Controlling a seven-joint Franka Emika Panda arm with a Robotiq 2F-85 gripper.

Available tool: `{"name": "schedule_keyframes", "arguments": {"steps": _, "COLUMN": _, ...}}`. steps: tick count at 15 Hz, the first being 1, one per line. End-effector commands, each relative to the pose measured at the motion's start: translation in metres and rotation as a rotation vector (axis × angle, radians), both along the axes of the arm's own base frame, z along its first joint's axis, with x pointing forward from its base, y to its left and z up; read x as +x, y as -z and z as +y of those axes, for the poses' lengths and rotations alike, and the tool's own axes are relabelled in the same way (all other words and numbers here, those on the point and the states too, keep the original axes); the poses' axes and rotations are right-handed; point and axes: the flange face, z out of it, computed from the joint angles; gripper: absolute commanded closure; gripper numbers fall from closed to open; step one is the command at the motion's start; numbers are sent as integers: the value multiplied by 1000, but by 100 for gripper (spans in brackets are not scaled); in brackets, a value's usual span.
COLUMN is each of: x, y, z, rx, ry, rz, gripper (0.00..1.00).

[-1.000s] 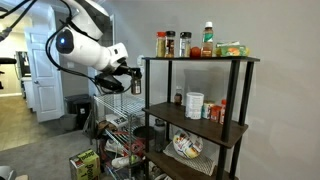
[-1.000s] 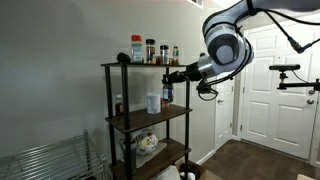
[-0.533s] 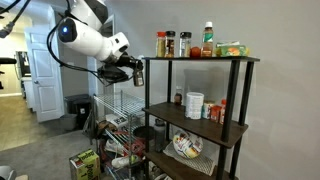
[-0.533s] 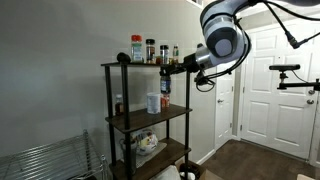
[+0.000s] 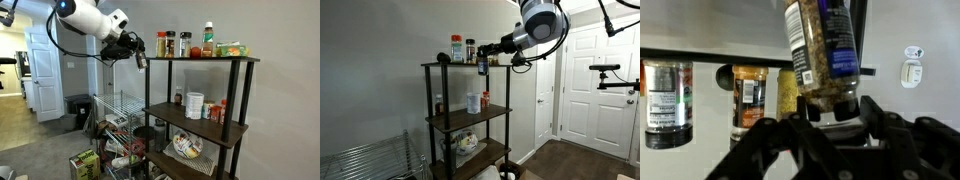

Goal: Pick up the clear container with a black lid from the second shelf from the top and put it on the top shelf

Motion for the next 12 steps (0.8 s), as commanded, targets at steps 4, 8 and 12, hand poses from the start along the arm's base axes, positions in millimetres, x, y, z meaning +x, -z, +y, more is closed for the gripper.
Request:
{"name": "schedule_keyframes", "arguments": {"steps": 4, "x": 22, "y": -45, "z": -11, "rx": 70, "ry": 39, "rz": -34, "gripper": 69}}
{"name": "schedule_keyframes", "arguments": {"steps": 8, "x": 37, "y": -55, "z": -26, "rx": 117, "ry": 81, "rz": -28, "gripper": 69}}
{"name": "schedule_keyframes", "arguments": {"steps": 12, "x": 43, "y": -68, "z": -37, "rx": 138, "ry": 111, "rz": -35, "gripper": 69}}
